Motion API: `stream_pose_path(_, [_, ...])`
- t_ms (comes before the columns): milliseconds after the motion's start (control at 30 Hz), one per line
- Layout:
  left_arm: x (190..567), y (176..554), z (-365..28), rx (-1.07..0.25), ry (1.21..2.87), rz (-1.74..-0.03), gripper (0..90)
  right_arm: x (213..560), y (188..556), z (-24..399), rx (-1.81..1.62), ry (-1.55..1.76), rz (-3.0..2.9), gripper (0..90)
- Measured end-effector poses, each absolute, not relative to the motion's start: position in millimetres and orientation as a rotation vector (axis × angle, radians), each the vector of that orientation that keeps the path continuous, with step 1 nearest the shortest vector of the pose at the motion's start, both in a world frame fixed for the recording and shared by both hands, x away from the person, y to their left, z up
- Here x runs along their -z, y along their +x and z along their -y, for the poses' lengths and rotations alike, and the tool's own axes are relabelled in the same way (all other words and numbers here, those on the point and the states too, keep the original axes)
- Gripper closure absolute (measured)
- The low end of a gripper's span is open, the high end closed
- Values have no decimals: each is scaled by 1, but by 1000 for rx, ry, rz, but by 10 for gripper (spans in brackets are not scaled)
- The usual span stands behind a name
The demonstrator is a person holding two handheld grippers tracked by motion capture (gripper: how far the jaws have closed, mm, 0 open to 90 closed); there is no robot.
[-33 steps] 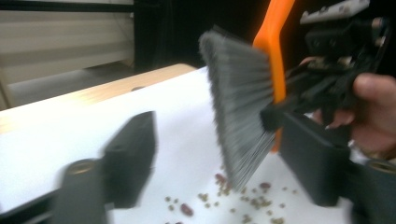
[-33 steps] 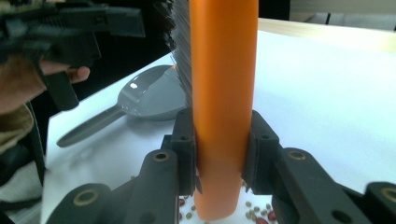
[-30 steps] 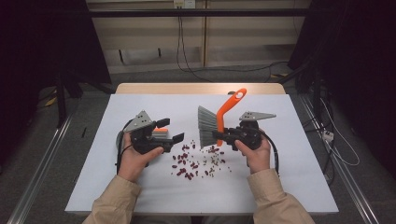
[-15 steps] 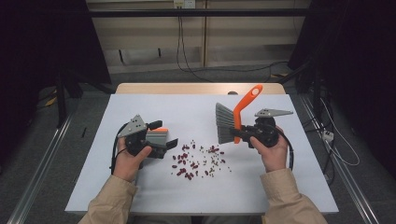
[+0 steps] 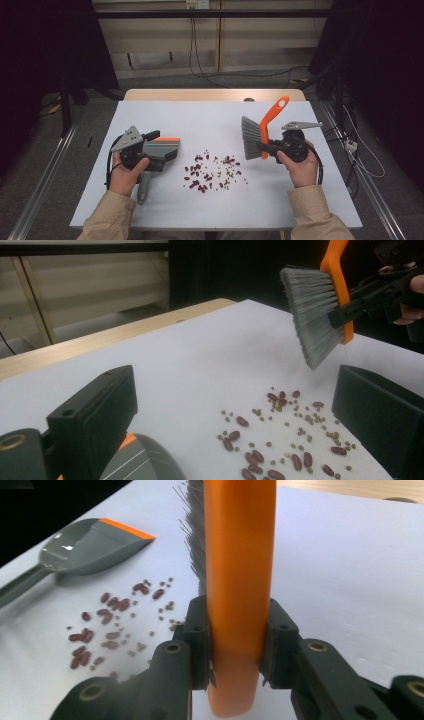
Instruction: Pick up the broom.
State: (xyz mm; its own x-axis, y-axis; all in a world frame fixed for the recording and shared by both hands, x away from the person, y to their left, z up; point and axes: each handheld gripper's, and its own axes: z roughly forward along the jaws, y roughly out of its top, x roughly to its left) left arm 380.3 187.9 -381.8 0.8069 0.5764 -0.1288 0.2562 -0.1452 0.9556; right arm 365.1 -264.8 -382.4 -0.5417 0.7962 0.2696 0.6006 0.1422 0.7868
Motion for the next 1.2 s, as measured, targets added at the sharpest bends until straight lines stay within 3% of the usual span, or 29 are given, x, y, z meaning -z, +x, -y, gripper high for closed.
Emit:
stream_pose_path(567, [394,376,-214,-322,1746,-677,43,382,360,279,-1189,1406,-2263,698])
stream_pose_path(1200, [395,375,-212,-331,1759,-669,43,380,361,293,-948,1422,-2306,697])
